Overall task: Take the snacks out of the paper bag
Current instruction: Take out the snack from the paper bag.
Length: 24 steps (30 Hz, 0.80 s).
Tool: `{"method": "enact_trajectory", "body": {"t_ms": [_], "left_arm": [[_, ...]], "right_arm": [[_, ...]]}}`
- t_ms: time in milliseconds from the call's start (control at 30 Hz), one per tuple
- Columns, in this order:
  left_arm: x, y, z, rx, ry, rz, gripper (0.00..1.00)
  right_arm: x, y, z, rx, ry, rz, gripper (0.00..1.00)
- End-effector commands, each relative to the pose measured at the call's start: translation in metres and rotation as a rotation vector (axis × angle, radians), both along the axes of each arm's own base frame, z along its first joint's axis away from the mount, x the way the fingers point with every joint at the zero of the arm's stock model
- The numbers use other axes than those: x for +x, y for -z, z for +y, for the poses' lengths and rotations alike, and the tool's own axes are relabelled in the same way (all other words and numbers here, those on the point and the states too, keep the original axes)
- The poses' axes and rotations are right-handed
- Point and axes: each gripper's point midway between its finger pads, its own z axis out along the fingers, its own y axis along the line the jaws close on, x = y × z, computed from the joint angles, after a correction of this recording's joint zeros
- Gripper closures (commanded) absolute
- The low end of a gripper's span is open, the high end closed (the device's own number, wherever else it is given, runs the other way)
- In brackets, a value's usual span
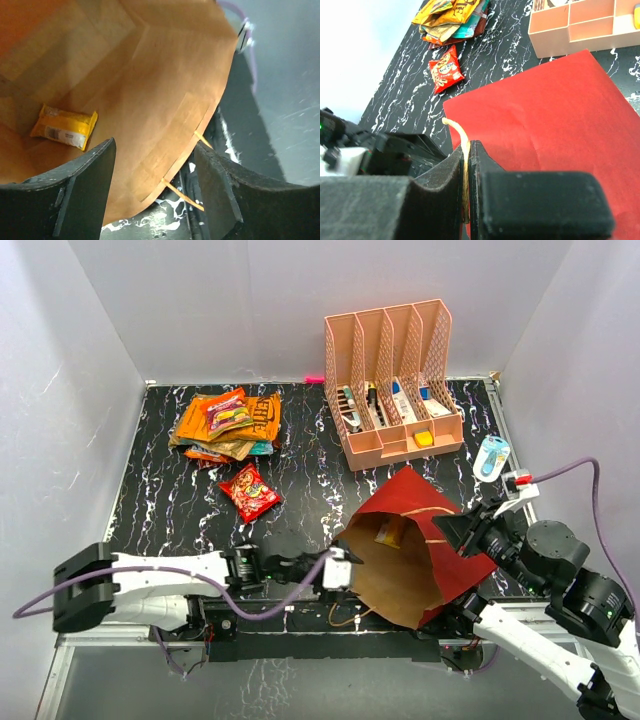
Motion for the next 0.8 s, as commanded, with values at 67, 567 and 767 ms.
{"method": "enact_trajectory", "body": {"t_ms": [67,567,767], "left_arm": [[0.018,-0.001,-0.050,-0.039,-0.099,-0.349,0.41],[0.090,0.071,-0.129,0.032,-0.512,-0.486,0.51],[0.119,0.086,-0.127,0.059,-0.661,-0.491,0.32]], "right_arm": [[0.014,-0.025,0.009,0.044,0.024,-0.027,0.93],[0.020,-0.032,0.018,0.032,-0.005,-0.070,0.92],[0.019,-0.034,0.019,0.038,-0.009,-0.068,0.92]]}}
